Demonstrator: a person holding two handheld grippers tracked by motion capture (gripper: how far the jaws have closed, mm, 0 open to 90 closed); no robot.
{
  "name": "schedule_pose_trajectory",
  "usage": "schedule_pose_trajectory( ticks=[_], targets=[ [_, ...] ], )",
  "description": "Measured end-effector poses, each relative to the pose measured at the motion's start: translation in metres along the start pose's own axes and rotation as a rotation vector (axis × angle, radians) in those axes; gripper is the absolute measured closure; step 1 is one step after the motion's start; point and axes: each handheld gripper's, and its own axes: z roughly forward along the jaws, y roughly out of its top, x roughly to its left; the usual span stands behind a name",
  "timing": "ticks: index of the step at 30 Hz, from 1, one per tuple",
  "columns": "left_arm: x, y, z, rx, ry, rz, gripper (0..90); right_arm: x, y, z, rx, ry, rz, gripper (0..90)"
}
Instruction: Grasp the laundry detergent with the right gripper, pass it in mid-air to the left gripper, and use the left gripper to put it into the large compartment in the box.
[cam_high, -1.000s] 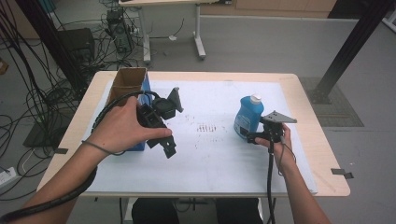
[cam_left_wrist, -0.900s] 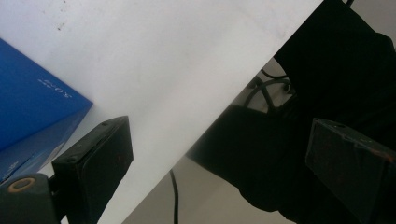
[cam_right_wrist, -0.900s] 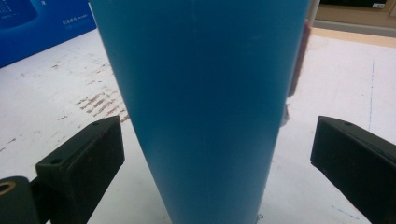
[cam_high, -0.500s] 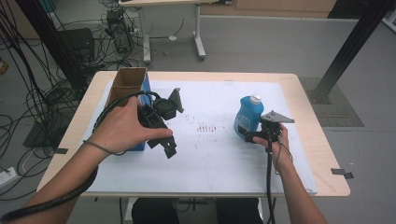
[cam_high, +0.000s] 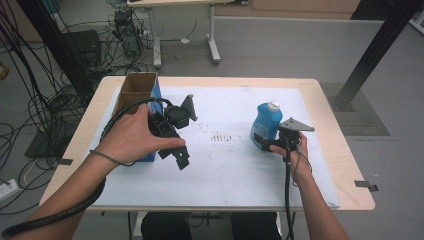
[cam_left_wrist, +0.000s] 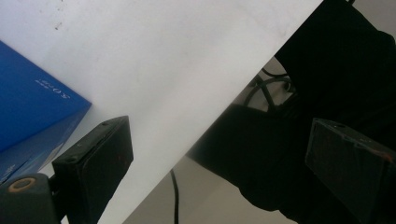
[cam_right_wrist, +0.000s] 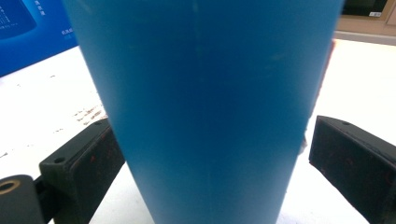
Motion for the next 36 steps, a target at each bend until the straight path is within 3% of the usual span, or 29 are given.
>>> schedule_pose_trajectory(
  ticks=[36],
  targets=[
    [-0.0022, -0.0003, -0.0025, 0.001, 0.005, -0.005, 7.9, 0.0031, -0.0068, 0.0029, -0.039, -0.018, 0.036, 18.2]
  ],
)
